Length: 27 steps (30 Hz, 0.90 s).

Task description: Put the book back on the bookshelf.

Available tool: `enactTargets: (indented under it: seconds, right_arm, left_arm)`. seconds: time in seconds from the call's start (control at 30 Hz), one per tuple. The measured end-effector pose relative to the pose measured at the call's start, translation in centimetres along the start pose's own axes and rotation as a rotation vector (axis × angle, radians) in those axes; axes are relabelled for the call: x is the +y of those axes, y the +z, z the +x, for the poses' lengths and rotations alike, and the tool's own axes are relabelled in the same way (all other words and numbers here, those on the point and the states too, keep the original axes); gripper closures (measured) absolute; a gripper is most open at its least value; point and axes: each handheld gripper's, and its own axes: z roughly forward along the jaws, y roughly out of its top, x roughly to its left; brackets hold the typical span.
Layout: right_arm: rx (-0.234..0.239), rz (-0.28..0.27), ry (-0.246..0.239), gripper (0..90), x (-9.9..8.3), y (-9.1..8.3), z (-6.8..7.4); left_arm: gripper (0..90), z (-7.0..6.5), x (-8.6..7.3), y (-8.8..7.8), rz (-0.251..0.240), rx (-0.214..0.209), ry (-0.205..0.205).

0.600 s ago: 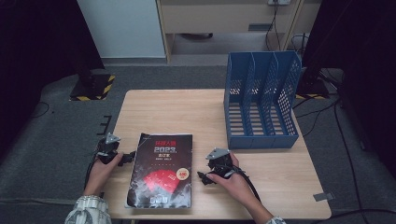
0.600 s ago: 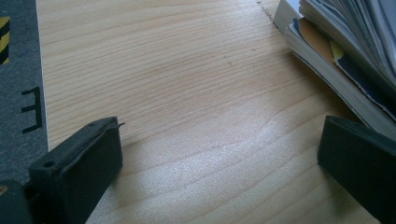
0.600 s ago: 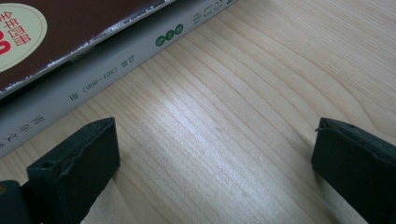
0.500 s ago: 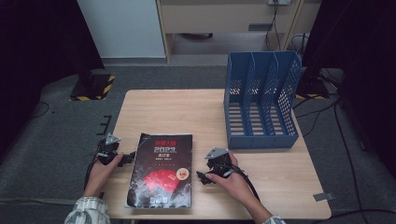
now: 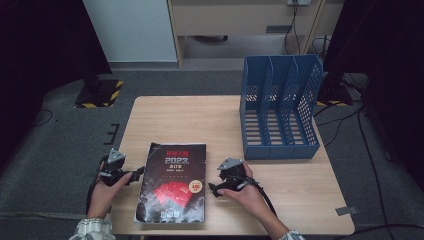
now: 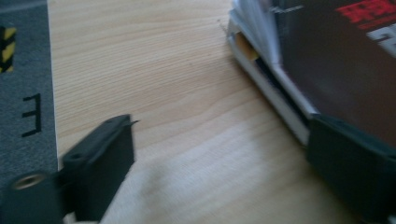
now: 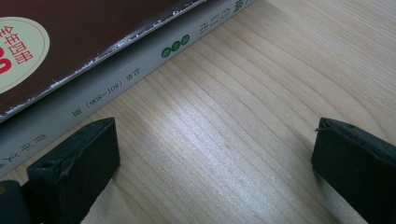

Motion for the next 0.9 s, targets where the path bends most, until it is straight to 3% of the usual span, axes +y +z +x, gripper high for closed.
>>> enactTargets:
  seconds: [0.07, 0.13, 0.17, 0.2, 0.23, 0.27, 0.3, 0.4, 0.47, 0.5, 0.57, 0.67, 0.83, 0.9]
  right_arm:
    - [-0.005, -0.006, 0.005, 2.1, 0.0, 0.0, 0.0]
    - [-0.006, -0.007, 0.005, 3.0, 0.0, 0.0, 0.0]
    - [0.000, -0.007, 0.004, 4.8, 0.0, -0.1, 0.0]
    - [0.000, -0.007, 0.004, 4.8, 0.0, -0.1, 0.0]
    - [0.001, -0.013, 0.001, 6.3, -0.1, -0.1, 0.0]
    - [0.001, -0.013, 0.001, 6.3, -0.1, -0.1, 0.0]
    - [0.001, -0.014, 0.000, 6.9, -0.1, -0.2, 0.1]
    - [-0.001, -0.019, 0.004, 9.1, -0.1, -0.2, 0.0]
    - [-0.005, -0.028, 0.005, 12.5, -0.1, -0.2, 0.0]
    - [-0.003, -0.040, 0.007, 20.5, -0.2, -0.4, -0.1]
    - [-0.003, -0.047, 0.003, 25.2, -0.2, -0.5, -0.1]
    - [0.003, -0.057, 0.006, 36.6, -0.5, -1.1, -0.2]
    - [-0.012, -0.089, 0.024, 38.7, -0.3, -1.9, -0.3]
    - [0.004, -0.142, 0.065, 35.4, 0.4, -2.6, -0.3]
  left_arm:
    - [18.6, -0.6, 0.0, -0.9, -0.015, 0.004, -0.008]
    - [21.9, -1.1, 0.3, -1.5, -0.045, -0.022, -0.023]
    - [25.2, -1.3, 1.0, -2.3, -0.084, 0.011, -0.013]
    - [26.1, -1.3, 1.0, -2.3, -0.084, 0.011, -0.013]
    - [29.8, -1.2, 1.4, -2.8, -0.138, 0.010, -0.037]
    - [31.4, -1.2, 1.4, -2.8, -0.138, 0.010, -0.037]
    - [31.4, -1.2, 1.4, -2.6, -0.137, -0.019, -0.048]
    - [33.5, -1.6, 1.3, -1.4, -0.082, -0.063, -0.018]
    - [34.2, -2.0, 1.6, -0.9, -0.077, -0.051, -0.008]
    - [34.3, -2.2, 1.8, -0.8, -0.084, -0.055, -0.018]
    - [35.3, -2.4, 2.0, -0.4, -0.089, -0.070, -0.030]
    - [39.6, -2.8, 2.2, 0.8, -0.046, -0.066, -0.003]
    - [46.5, -3.2, 2.3, 1.4, -0.034, -0.085, -0.004]
    - [46.6, -3.5, 2.3, 1.4, -0.036, -0.090, -0.012]
